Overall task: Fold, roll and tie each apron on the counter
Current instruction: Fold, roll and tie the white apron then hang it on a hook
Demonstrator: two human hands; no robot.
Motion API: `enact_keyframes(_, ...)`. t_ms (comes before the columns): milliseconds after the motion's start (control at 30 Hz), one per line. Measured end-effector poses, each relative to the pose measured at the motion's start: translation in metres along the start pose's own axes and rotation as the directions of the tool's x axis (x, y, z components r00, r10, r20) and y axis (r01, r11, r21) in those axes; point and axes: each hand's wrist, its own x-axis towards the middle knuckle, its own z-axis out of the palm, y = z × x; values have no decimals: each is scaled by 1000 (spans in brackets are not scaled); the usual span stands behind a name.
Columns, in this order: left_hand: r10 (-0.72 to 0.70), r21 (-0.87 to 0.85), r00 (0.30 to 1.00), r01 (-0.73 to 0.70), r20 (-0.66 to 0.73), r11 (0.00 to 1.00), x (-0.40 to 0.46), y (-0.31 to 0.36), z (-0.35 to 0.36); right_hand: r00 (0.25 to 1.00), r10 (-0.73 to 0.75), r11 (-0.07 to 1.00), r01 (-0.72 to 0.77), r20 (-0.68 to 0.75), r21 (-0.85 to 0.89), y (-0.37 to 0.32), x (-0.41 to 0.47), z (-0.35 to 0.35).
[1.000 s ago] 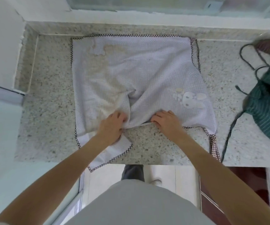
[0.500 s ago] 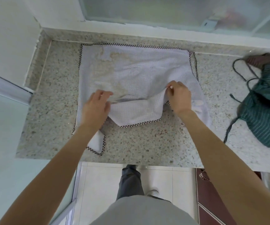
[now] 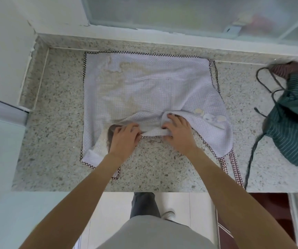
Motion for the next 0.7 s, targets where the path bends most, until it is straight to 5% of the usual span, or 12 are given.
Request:
enact_keyframes(167,-49,-159,982,20,-183,987,-2,4,-21,899,40,993,13,-436,118,-8,7,-24)
enact_keyframes(333,-176,-307,932,75,-316,949,-2,15,-51,837,50,999,-43,-545,26,-4,1,-60)
enact_keyframes(500,-307,-429,935,207,-177,879,-10,28,-67,824,85,996,-59,-560,65,-1,-36,-78)
enact_keyframes(600,-218,-377,970,162,-111,912,-18,29,-74,795,109,993,-62,-596,99,13,-64,-85)
enact_keyframes(700,-40,-334,994,74,105,940,-31,18,-83,843,-49,997,69,-536,17,24,-90,-94)
